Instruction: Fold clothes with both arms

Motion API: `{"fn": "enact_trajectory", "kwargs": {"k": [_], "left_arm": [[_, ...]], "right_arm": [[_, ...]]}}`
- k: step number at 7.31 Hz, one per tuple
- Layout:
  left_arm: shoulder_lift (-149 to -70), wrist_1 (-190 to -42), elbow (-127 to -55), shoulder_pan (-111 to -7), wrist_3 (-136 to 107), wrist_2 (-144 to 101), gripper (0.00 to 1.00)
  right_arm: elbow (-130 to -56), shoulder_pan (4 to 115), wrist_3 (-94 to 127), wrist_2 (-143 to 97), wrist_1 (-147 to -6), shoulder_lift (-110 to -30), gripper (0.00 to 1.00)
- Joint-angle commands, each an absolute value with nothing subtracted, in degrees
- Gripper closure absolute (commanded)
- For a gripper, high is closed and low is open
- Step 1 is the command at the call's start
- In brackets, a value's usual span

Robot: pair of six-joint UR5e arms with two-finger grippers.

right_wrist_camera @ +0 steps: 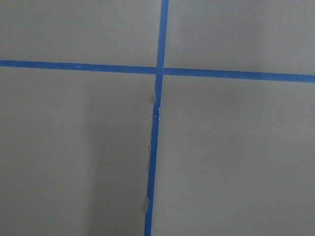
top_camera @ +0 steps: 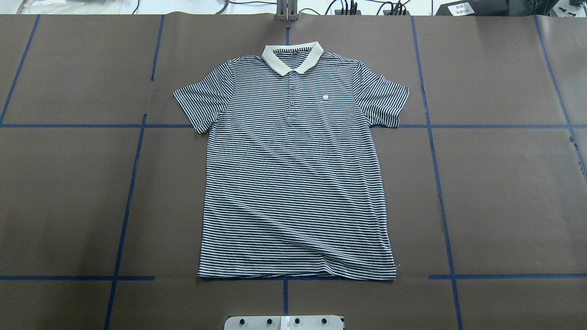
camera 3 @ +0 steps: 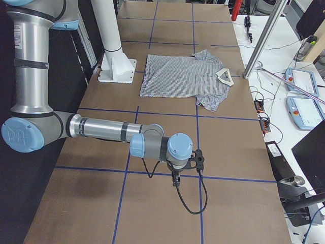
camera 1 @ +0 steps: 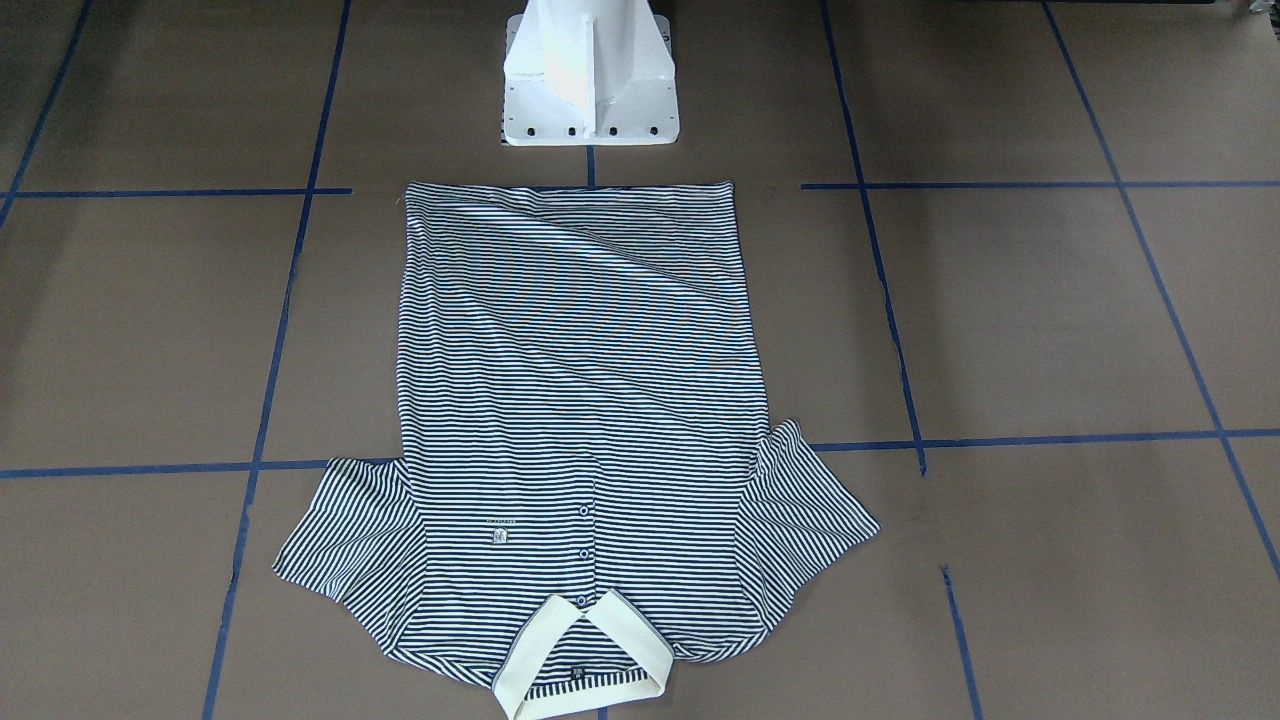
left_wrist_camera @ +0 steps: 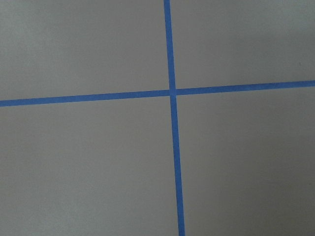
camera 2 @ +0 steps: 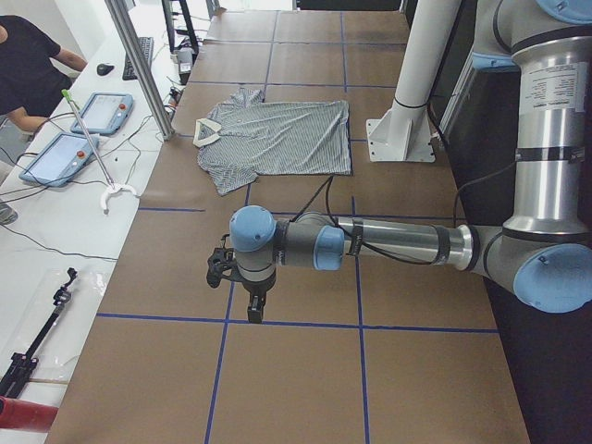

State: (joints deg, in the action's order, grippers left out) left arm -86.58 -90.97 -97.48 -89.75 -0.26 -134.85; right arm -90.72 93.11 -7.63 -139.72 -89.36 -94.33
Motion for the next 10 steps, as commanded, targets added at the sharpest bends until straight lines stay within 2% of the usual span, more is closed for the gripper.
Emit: {"fn": "enact_trajectory", "kwargs": {"k": [1, 2, 4, 6, 8, 10], "left_arm": [[-86.66, -91.23, -97.73, -89.91, -0.26, -134.91, 0.0], [-87.27, -91.32, -98.17, -89.91, -0.35, -134.74, 0.0], [-93.48, -91.14, -97.39, -89.65, -1.14, -133.86, 0.0], [-99.2, -93.32, -98.0, -89.56, -0.97, -134.29, 0.0], [-99.05, -108.11, -95.56, -88.08, -1.14, -134.38, 0.0], [-99.74, -114.76, -93.0, -86.49, -7.26, -134.3, 0.0]], "right_arm": [[-91.75, 93.78, -6.78, -139.83, -89.56, -93.61, 0.0], [-93.24, 93.78, -6.68, -140.27, -89.73, -93.17, 0.0], [-93.16, 91.76, -5.28, -140.18, -88.86, -88.08, 0.0], [-92.73, 85.73, 2.05, -139.75, -86.32, -79.76, 0.0], [-92.55, 75.99, 17.33, -139.05, -84.48, -75.16, 0.0], [-90.45, 68.68, 27.19, -130.38, -74.14, -71.48, 0.0]]}}
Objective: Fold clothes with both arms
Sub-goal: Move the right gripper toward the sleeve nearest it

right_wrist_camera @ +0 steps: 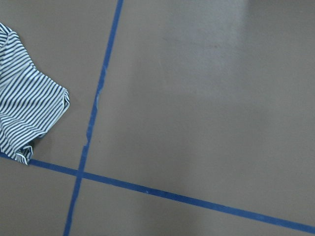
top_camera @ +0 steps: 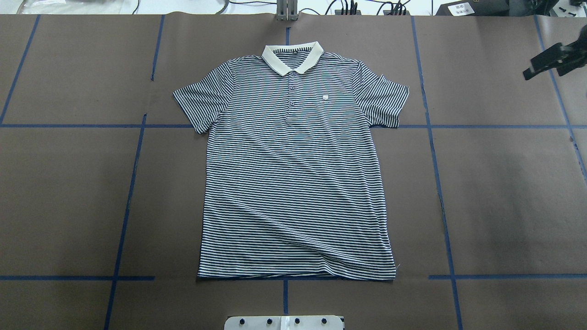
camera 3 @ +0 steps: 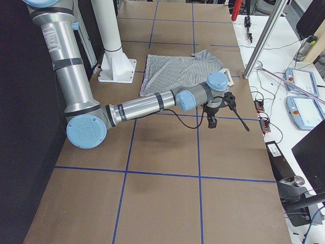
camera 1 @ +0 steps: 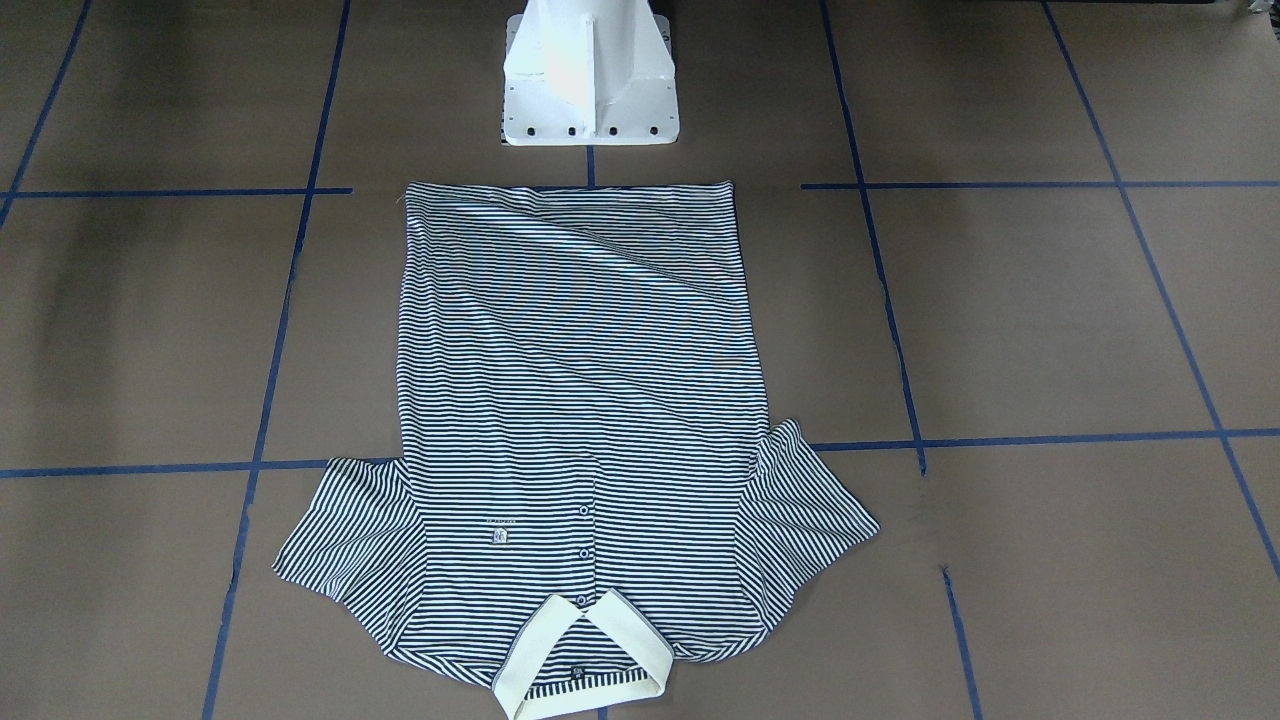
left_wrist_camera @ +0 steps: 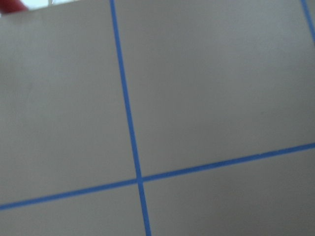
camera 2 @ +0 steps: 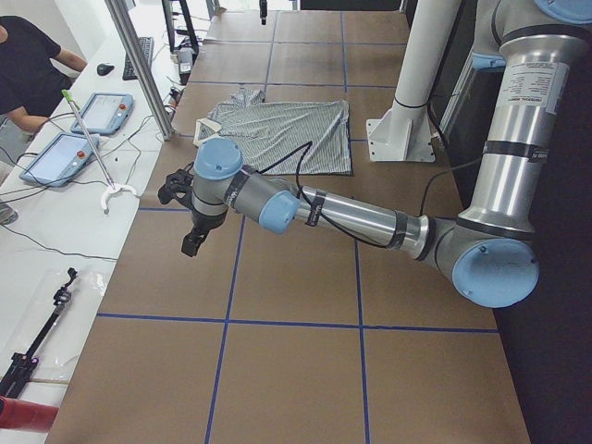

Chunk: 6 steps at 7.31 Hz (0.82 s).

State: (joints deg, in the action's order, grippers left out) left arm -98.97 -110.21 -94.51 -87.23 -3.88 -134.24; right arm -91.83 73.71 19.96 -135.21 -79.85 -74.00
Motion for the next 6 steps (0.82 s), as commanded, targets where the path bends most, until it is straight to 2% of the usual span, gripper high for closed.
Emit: {"fn": "enact_trajectory", "kwargs": {"k": [1, 2, 5, 6], "left_arm": [[-102.89, -115.74, -89.94, -85.01, -10.95, -133.95, 0.0], [-104.4, -116.71, -87.3, -82.73, -15.77, -134.03, 0.0], [-108.19, -121.36, -87.45, -75.26, -26.41, -129.58, 0.0], [-108.37, -125.29, -87.02, -72.19, -32.2, -129.12, 0.0]], "right_arm": [[-87.66, 65.86, 32.29, -126.69, -72.53, -68.06, 0.0], [-84.23, 62.35, 34.17, -124.74, -69.55, -64.55, 0.0], [-73.25, 57.58, 46.57, -119.03, -53.75, -60.74, 0.0], [-71.21, 55.83, 46.67, -115.44, -53.44, -58.99, 0.0]]}}
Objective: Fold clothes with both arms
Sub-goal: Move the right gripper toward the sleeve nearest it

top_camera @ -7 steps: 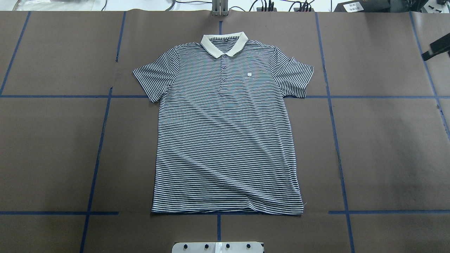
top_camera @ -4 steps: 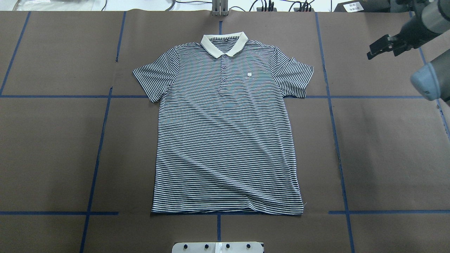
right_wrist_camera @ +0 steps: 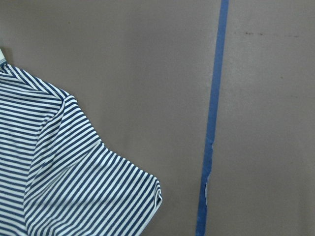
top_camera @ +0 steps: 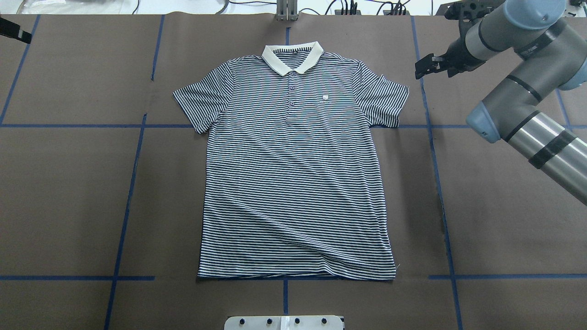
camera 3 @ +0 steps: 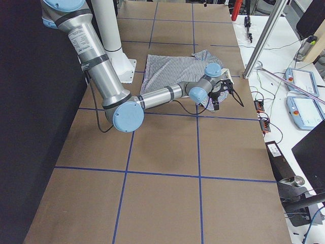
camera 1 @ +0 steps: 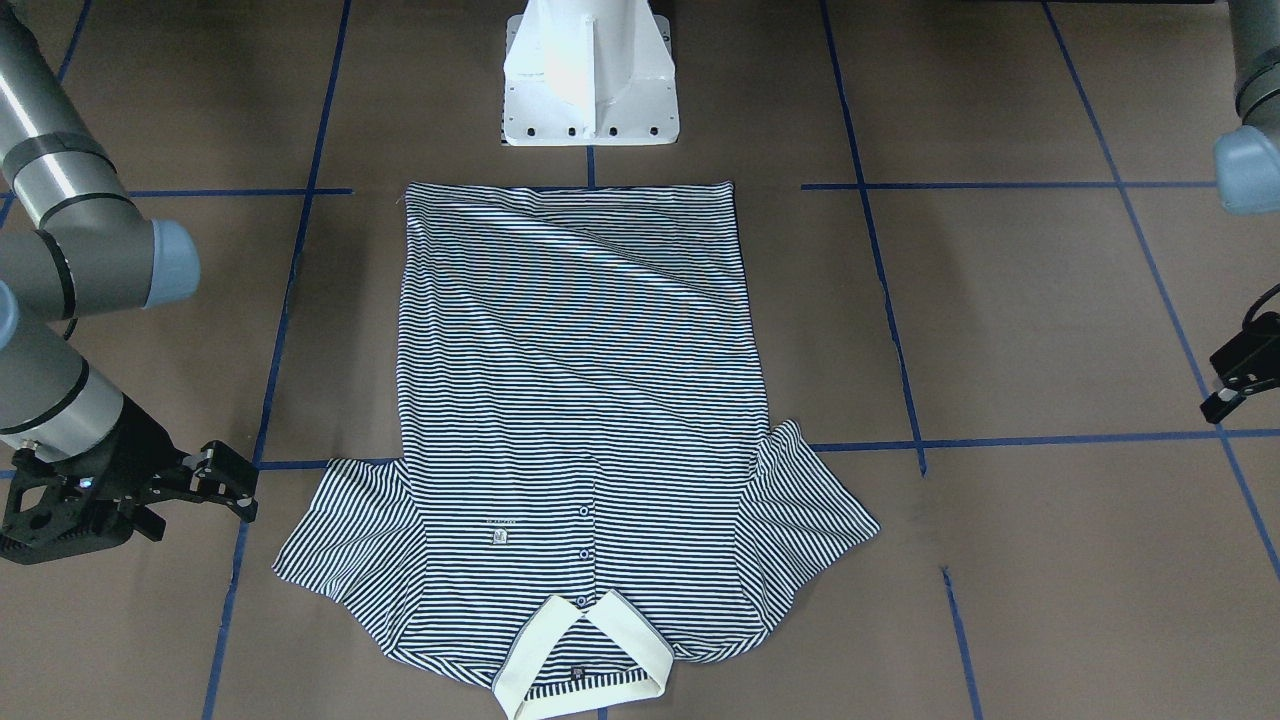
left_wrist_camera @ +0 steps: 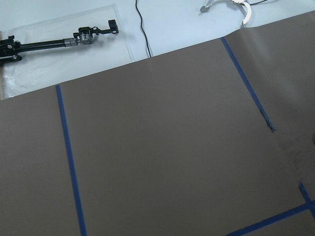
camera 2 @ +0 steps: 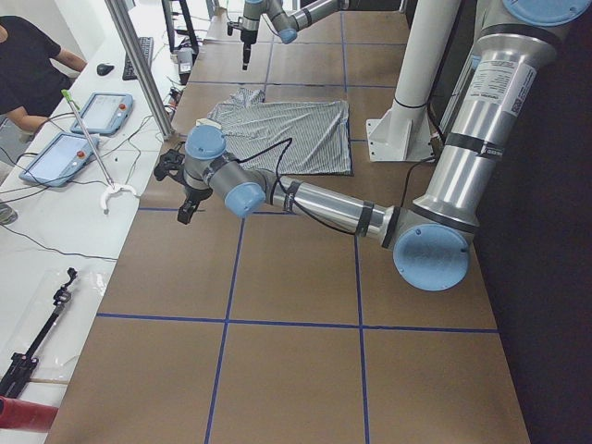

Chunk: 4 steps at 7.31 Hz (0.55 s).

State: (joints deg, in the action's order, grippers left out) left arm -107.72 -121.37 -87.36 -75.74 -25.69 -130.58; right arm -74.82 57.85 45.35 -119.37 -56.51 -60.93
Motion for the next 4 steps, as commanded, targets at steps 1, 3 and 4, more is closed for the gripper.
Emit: {"fn": "enact_trajectory", "kwargs": {"k": [1, 3, 4], "left_arm": [[-109.07, -127.59, -87.19, -70.33, -38.43, -126.76, 0.0], [-110.21, -127.7, -87.01, -69.17, -40.52, -125.33, 0.0], [-110.39, -127.71, -87.19, -69.17, -40.6, -125.33, 0.0]], "right_arm": [[-67.89, 54.94, 46.67, -114.18, -53.35, -56.63, 0.0], [-63.65, 53.79, 46.5, -113.47, -53.35, -54.41, 0.04], [-63.11, 53.09, 46.49, -112.77, -53.44, -54.4, 0.05]]}}
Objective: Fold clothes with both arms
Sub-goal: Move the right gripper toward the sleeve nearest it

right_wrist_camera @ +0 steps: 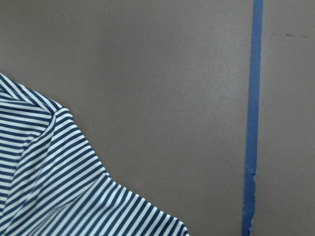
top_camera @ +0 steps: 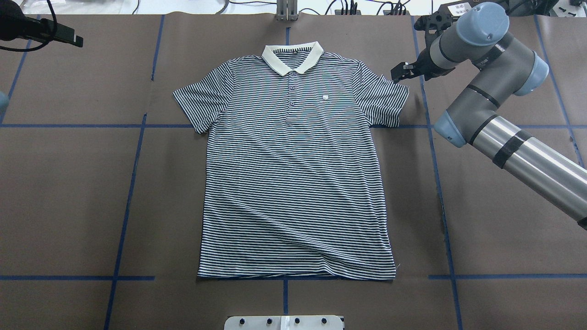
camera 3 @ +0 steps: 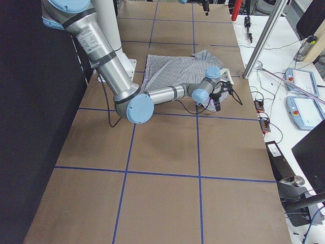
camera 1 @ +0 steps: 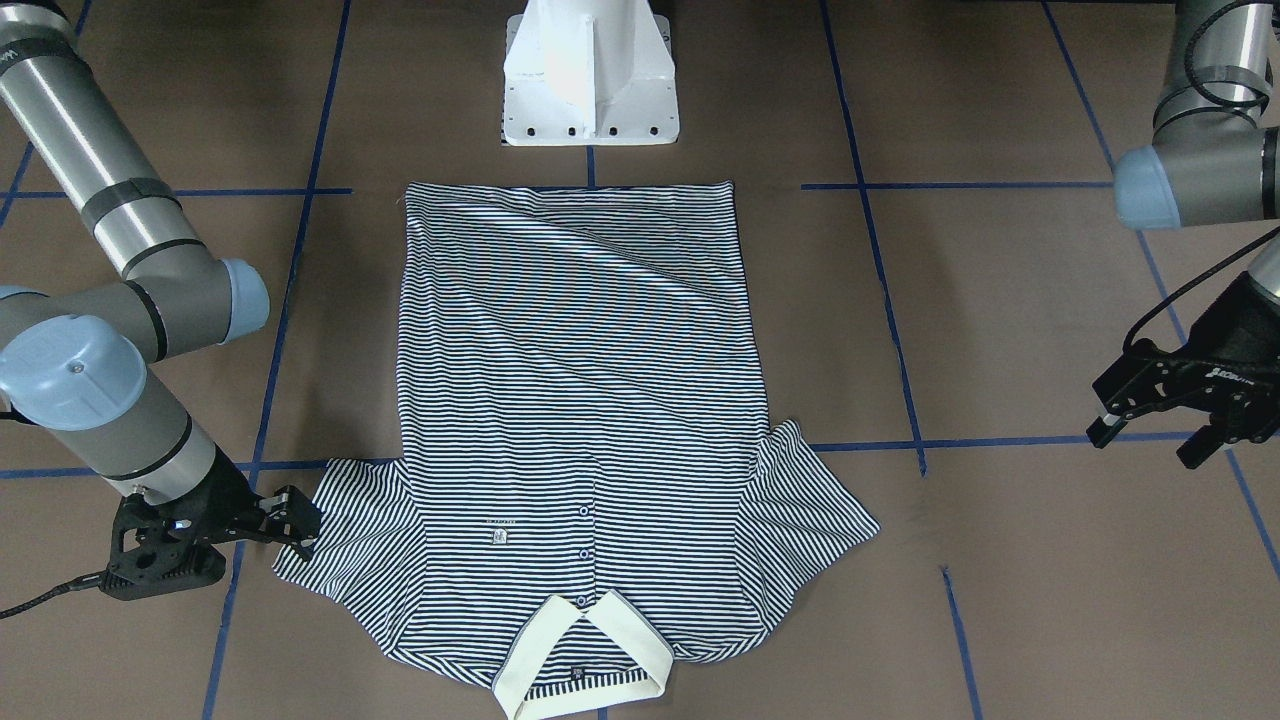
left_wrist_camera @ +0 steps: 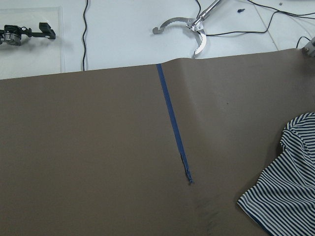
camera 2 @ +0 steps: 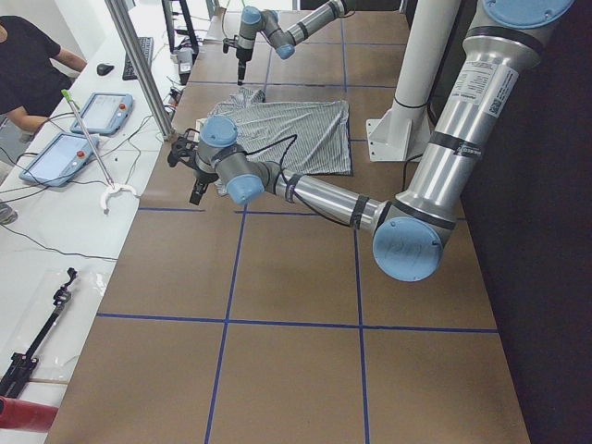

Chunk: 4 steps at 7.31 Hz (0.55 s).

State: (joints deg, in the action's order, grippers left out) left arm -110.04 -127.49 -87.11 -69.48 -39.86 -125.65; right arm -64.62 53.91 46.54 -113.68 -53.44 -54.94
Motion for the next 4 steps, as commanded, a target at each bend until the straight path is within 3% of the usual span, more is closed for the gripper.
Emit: {"fn": "enact_trajectory", "kwargs": {"k": [1, 4], "left_arm": [[-110.39, -127.71, -87.19, -69.17, -40.61, -125.33, 0.0], [-110.39, -127.79, -87.71, -69.17, -40.87, -125.33, 0.0]], "right_arm": [[-62.24, 52.48, 46.23, -112.15, -53.44, -54.4, 0.07], [-61.26, 52.3, 45.97, -112.15, -53.61, -54.49, 0.18]]}}
